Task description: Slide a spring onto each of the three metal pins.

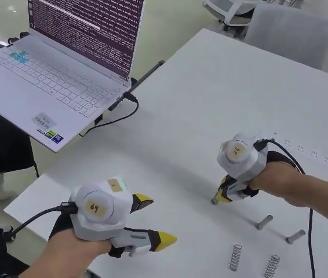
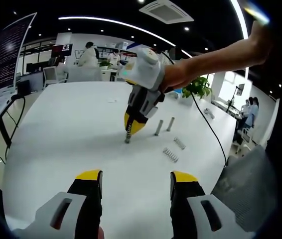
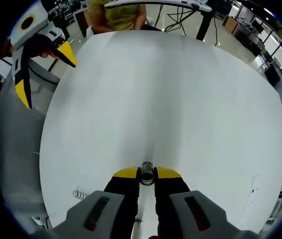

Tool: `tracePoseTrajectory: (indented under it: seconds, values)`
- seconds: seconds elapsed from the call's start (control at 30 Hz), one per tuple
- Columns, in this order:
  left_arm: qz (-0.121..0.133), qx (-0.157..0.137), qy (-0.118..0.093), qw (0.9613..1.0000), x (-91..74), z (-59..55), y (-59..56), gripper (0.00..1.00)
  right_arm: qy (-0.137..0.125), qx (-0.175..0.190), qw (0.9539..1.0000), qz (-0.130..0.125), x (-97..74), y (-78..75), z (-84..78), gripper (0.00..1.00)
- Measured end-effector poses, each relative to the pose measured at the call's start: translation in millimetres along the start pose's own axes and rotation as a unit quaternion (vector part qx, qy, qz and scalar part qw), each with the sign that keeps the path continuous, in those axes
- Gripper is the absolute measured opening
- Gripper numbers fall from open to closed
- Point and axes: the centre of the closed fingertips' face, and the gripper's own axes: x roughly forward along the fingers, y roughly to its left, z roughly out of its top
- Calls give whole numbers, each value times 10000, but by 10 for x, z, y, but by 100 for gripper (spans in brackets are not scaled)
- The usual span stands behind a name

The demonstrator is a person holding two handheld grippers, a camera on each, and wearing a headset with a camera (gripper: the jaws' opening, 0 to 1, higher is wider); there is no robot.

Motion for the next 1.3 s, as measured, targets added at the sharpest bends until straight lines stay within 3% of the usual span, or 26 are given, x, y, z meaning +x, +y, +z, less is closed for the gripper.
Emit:
tracePoseTrajectory:
  seconds: [0.6,1.3]
  values:
    - [32,-34,-6,10000,-2,-10,22,50,88,-25,9999,66,101,17,-31,9]
    - [2,-24,20,10000,15,-24,7,50,20,72,9999,68,9,24,-35,15]
